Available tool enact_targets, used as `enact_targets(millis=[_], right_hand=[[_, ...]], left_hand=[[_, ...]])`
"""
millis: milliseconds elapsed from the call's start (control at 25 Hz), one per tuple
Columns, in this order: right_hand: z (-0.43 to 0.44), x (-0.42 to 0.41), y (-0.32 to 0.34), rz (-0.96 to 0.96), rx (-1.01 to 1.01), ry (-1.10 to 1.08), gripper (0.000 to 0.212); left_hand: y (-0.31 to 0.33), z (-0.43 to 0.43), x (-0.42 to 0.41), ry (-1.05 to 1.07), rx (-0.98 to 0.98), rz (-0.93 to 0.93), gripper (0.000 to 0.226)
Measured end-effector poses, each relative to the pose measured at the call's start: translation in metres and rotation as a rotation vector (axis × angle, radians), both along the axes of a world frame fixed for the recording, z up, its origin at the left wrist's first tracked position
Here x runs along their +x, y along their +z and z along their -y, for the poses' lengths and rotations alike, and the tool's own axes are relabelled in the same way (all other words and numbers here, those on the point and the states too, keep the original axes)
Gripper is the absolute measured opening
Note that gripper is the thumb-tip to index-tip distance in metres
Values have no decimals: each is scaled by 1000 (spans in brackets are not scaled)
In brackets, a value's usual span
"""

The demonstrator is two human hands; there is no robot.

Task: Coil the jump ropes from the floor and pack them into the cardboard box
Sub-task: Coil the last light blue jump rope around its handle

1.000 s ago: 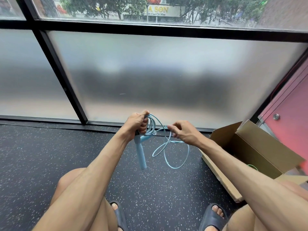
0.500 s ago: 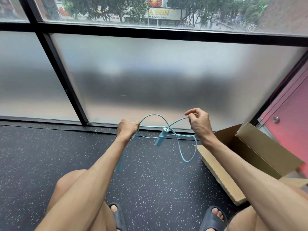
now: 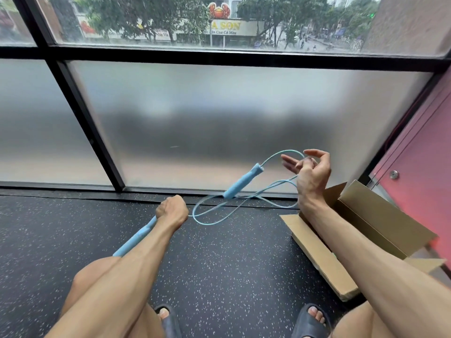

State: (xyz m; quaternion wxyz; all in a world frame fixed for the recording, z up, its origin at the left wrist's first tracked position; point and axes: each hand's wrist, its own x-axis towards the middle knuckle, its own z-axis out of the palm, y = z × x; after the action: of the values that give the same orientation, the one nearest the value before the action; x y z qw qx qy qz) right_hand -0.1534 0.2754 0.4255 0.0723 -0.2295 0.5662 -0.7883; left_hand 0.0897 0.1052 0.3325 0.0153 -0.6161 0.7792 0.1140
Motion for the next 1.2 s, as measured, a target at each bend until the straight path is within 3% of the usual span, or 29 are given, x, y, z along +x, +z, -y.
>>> enact_targets(millis=[80, 200, 360, 480, 640, 760, 1040, 1200], right_hand=[[-2, -13, -1, -46, 62, -77, 25], [-1, -20, -14, -168, 333, -1, 25], [-2, -16, -35, -437, 847, 88, 22], [-1, -19, -47, -468, 1210, 247, 26], [-5, -9, -61, -647, 1516, 324, 12], [-2, -2, -63, -688, 1481, 384, 14], [4, 19, -45, -411, 1125, 649, 11], [3, 23, -35, -601, 1113, 596, 14]], left_hand=[[1, 1, 3, 0, 5, 16, 20], [7, 1, -1, 21, 47, -120, 19], [19, 10, -13, 56, 211, -510, 30], [29, 13, -19, 87, 389, -900, 43], [47, 6, -21, 18, 437, -1161, 44], [50, 0, -24, -24, 447, -1174, 40], [30, -28, -36, -329, 511, -889, 43], [15, -43, -44, -489, 439, -744, 49]])
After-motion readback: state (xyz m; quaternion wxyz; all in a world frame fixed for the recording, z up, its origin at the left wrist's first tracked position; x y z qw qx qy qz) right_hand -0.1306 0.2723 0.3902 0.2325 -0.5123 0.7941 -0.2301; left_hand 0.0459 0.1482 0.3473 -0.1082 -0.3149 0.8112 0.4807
